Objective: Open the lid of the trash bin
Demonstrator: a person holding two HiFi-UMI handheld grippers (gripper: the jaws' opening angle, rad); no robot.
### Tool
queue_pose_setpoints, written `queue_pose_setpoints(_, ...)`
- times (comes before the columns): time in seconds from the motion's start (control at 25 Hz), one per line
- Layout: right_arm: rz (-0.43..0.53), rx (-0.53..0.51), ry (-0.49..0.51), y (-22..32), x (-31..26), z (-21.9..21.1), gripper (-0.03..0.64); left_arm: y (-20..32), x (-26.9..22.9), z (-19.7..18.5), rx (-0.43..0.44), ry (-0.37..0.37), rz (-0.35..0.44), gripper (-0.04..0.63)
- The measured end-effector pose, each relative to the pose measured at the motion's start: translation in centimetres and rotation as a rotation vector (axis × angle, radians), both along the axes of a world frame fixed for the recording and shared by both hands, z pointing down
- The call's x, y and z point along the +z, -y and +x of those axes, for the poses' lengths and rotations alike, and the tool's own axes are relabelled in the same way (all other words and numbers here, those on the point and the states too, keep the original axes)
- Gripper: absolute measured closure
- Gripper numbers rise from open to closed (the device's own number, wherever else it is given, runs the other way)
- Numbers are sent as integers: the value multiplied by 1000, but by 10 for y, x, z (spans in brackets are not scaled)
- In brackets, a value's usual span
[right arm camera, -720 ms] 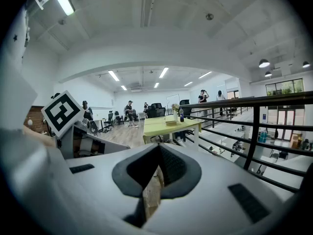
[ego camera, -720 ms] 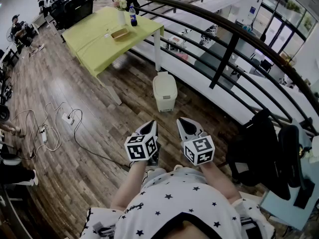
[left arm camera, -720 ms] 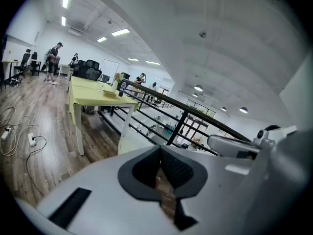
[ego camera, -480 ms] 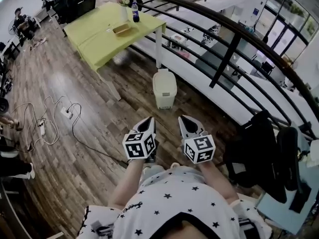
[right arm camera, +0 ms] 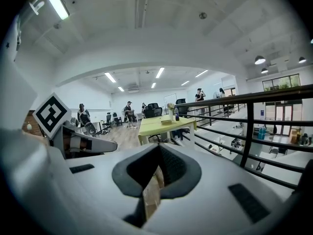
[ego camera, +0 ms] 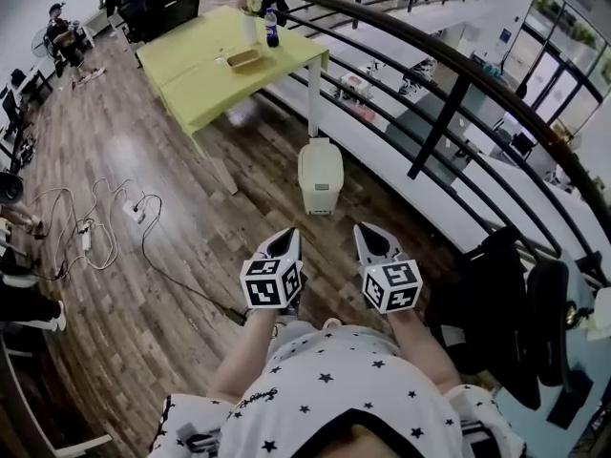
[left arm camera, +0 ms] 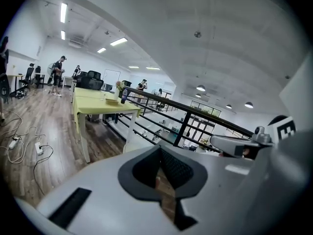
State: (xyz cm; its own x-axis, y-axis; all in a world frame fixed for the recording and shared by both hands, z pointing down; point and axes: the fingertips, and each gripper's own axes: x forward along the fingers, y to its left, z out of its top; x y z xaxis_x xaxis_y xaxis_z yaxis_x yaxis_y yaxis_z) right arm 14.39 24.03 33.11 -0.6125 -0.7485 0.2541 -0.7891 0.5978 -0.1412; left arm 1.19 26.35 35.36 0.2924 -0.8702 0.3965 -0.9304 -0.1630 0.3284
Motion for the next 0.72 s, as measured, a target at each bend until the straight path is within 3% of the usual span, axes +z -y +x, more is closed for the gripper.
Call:
queue_pose_setpoints(0.44, -9, 13, 15, 8, 3, 29, 624, 3, 6, 28, -13, 34, 0, 584)
queue_pose_setpoints(0.72, -40, 12, 26, 20, 13, 26, 624, 5, 16, 16, -33, 37, -31, 584)
